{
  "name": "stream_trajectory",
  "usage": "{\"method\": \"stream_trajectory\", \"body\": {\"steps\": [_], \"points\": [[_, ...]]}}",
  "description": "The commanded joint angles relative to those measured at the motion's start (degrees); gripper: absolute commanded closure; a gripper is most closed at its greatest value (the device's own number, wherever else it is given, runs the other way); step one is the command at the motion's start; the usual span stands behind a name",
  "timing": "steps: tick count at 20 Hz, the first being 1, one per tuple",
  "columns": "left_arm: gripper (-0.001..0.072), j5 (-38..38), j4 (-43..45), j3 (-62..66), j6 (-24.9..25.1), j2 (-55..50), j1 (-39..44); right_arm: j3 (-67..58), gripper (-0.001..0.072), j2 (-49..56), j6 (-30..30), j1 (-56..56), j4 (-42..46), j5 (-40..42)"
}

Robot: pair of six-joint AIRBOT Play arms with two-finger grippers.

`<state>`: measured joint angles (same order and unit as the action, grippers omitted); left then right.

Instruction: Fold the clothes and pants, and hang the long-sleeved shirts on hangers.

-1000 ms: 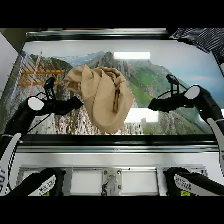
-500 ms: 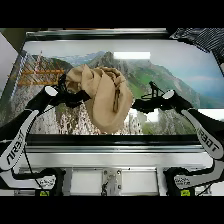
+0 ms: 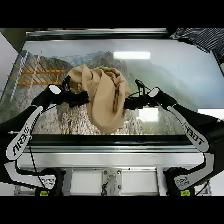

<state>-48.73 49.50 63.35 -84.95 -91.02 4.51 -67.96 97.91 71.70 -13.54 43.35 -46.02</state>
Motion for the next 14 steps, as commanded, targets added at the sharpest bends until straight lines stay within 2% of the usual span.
{"method": "stream_trajectory", "body": {"steps": [1, 3, 5, 7, 10, 14], "points": [[0.0687, -0.66, 0.04, 0.31, 0.11, 5.38, -1.92, -4.90, 0.0681, -5.16, 4.66, 2.89, 13.73, -5.16], [0.0687, -2.27, 0.09, 3.39, 0.52, 12.98, -4.44, -9.92, 0.0681, -11.76, 6.19, 6.64, 22.91, -10.91], [0.0686, -6.05, -0.09, 10.12, 0.79, 21.05, -6.62, -15.82, 0.0681, -19.32, 6.64, 10.01, 28.28, -15.32], [0.0687, -8.20, -0.02, 18.27, 0.79, 28.87, -7.41, -21.51, 0.0682, -26.86, 6.62, 12.31, 28.61, -17.27], [0.0686, -7.23, 0.04, 28.41, 0.79, 39.65, -7.45, -28.81, 0.0682, -38.38, 6.84, 12.98, 28.44, -16.48], [0.0686, -4.52, 0.44, 35.80, 0.76, 49.27, -7.45, -32.41, 0.0682, -50.36, 9.20, 12.98, 28.48, -11.26]]}}
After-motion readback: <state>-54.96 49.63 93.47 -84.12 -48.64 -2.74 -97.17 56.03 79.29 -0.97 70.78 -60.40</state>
